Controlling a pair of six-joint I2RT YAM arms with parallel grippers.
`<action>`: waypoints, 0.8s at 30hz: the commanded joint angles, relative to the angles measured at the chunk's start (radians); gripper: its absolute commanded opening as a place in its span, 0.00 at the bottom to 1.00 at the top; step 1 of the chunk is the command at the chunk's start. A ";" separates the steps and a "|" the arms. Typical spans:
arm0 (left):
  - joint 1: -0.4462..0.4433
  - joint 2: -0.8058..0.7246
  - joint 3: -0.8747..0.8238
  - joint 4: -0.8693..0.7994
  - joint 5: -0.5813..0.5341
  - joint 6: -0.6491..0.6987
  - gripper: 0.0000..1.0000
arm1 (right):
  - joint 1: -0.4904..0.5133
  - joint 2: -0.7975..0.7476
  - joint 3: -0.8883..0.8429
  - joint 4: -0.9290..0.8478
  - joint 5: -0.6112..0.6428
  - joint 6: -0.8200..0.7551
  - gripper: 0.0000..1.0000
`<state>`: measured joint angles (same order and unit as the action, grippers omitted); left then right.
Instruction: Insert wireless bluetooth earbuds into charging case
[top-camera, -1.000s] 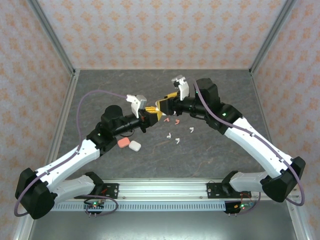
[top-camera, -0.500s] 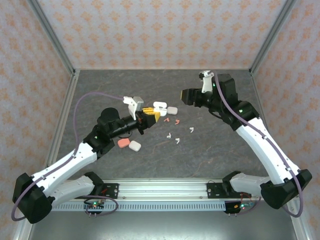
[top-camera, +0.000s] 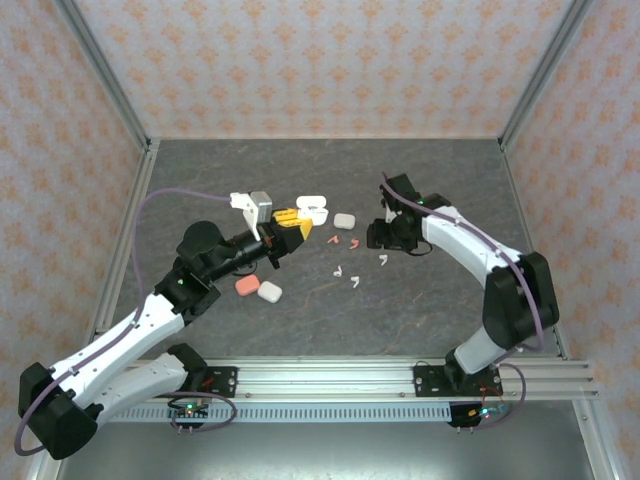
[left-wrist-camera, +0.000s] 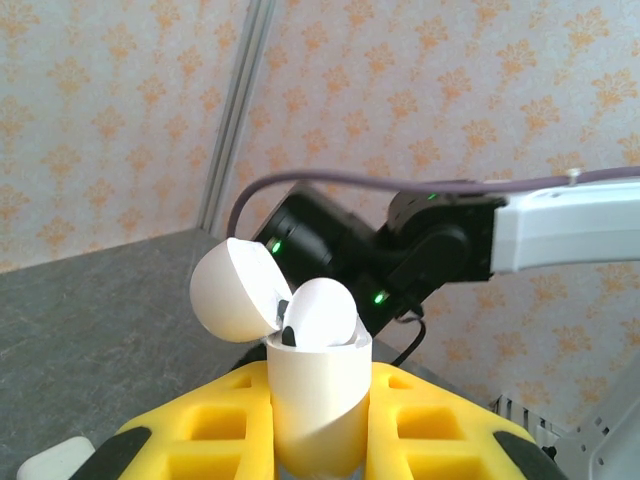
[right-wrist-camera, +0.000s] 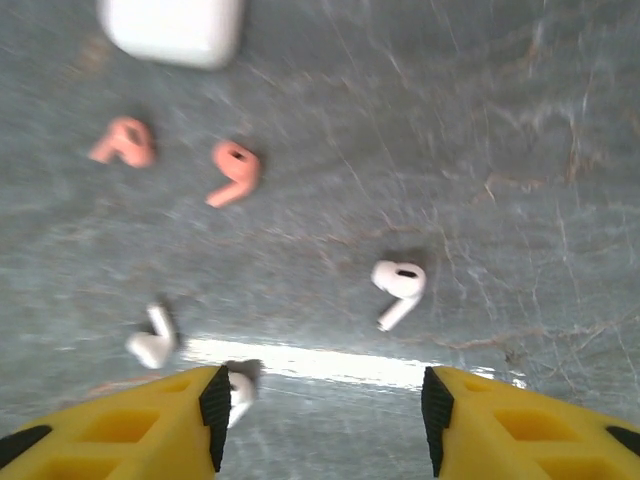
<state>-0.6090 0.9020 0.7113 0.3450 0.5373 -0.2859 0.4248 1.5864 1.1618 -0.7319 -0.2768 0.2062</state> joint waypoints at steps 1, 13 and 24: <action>-0.008 -0.008 0.017 0.039 -0.018 0.021 0.00 | -0.002 0.037 -0.023 -0.009 0.061 -0.011 0.54; -0.008 0.011 0.033 0.009 -0.009 0.028 0.00 | -0.002 0.169 -0.010 0.054 0.099 -0.019 0.49; -0.009 0.015 0.033 -0.004 -0.011 0.033 0.00 | -0.004 0.210 0.001 0.086 0.108 -0.025 0.45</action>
<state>-0.6090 0.9173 0.7116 0.3393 0.5369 -0.2783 0.4248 1.7748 1.1408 -0.6586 -0.2001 0.1905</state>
